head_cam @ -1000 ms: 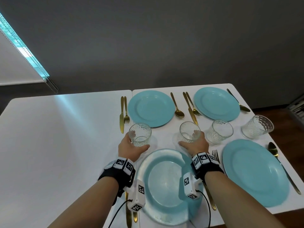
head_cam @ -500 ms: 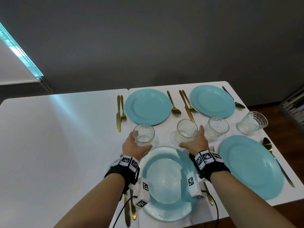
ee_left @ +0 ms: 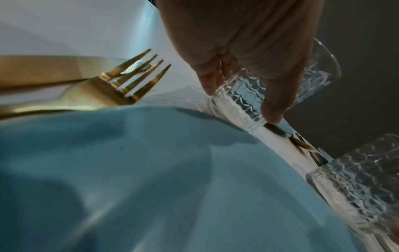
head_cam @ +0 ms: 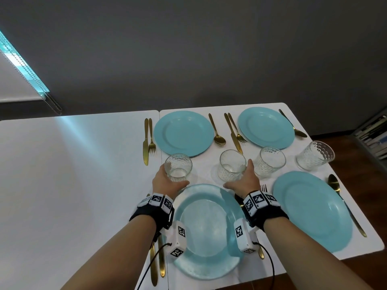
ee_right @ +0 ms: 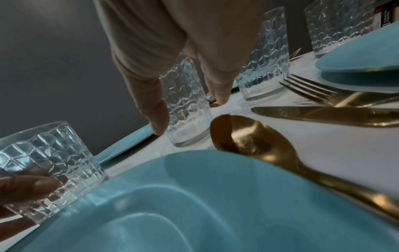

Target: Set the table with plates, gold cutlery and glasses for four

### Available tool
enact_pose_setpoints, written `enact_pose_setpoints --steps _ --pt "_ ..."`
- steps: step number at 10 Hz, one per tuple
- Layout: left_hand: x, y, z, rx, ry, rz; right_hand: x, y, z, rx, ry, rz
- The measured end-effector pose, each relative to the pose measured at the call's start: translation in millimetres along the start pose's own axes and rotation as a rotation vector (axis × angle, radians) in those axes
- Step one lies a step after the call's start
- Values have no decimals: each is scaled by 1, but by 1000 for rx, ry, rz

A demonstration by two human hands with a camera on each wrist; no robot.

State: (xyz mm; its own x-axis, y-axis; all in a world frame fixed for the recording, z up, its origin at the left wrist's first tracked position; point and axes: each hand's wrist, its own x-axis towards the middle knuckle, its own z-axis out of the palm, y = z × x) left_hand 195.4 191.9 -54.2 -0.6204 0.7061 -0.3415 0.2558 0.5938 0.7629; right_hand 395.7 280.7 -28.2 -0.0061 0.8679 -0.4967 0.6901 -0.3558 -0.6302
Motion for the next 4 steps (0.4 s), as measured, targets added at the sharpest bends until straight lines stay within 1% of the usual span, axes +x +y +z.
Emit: enact_pose_setpoints --steps 2,3,4 --pt "-4 2 -1 -13 -7 -15 -2 0 -4 -1 -3 -8" --pt "-1 -2 -2 -11 7 15 -6 0 -7 0 -24 -9" --pt "-2 0 -5 27 21 6 -11 -4 -11 10 -19 -37"
